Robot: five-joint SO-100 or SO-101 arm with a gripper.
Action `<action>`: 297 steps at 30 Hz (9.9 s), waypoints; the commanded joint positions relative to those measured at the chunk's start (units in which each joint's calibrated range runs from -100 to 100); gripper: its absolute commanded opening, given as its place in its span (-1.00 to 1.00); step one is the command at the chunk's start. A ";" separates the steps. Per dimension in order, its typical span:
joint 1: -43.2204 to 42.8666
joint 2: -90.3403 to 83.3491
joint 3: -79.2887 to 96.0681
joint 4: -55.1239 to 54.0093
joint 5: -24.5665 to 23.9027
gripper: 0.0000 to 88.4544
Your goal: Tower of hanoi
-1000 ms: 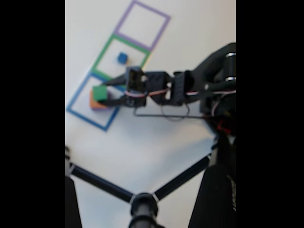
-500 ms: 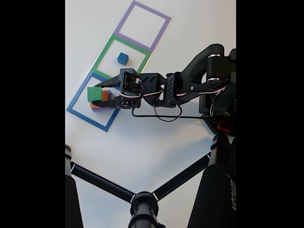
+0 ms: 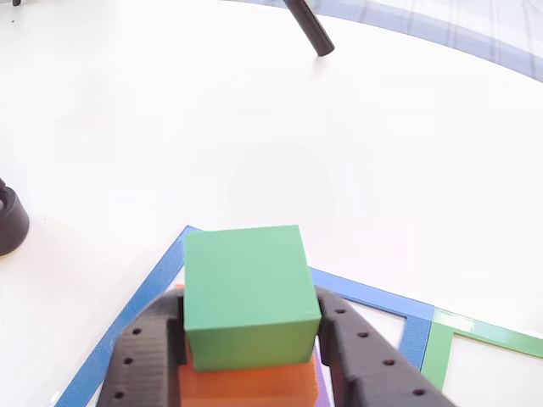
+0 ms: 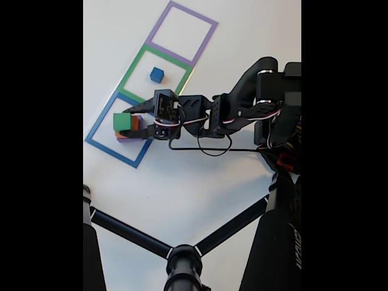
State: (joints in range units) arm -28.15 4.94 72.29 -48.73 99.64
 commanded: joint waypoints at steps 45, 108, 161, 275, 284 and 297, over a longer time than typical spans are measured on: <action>22.87 -70.87 -28.38 108.97 0.36 -1.00; 36.39 -15.80 16.35 -2.44 0.36 -0.27; 32.94 14.48 1.08 -11.43 0.36 -0.74; -0.23 -27.99 3.80 18.77 0.36 -0.92; -1.29 -23.47 2.89 14.32 0.36 -0.92; -1.00 -19.11 0.17 12.46 0.36 -0.92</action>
State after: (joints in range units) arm -28.85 -13.89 75.21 -34.95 99.28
